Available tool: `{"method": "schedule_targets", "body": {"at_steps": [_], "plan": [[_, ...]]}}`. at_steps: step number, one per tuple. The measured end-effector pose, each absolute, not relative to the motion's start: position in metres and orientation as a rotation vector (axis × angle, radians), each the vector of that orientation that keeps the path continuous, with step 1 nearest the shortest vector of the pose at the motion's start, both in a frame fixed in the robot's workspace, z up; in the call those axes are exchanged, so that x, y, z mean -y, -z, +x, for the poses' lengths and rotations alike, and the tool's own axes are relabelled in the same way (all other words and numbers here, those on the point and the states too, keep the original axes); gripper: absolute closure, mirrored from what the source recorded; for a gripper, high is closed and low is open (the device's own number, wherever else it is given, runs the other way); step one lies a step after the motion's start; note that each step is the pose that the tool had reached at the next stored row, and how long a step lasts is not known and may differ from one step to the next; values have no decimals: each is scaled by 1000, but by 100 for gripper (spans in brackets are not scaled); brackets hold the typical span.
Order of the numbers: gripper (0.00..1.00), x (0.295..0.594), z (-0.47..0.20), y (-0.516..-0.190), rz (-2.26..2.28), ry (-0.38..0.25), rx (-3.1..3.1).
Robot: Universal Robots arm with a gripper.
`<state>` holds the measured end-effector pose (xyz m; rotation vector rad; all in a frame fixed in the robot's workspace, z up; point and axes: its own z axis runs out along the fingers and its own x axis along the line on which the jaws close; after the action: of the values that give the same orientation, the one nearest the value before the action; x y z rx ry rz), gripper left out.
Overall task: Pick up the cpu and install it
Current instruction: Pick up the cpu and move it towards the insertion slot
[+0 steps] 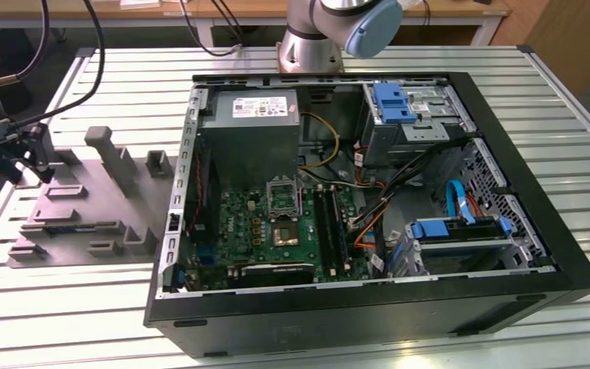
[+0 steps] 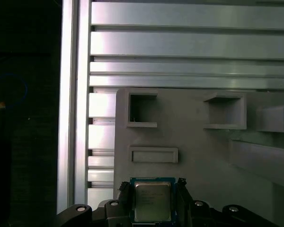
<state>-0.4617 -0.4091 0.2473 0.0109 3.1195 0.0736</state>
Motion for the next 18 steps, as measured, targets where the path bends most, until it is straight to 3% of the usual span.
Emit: {"method": "schedule_targets", "body": {"at_steps": [18], "plan": [[53,409,-462,-251,11,-74,-3119]]}}
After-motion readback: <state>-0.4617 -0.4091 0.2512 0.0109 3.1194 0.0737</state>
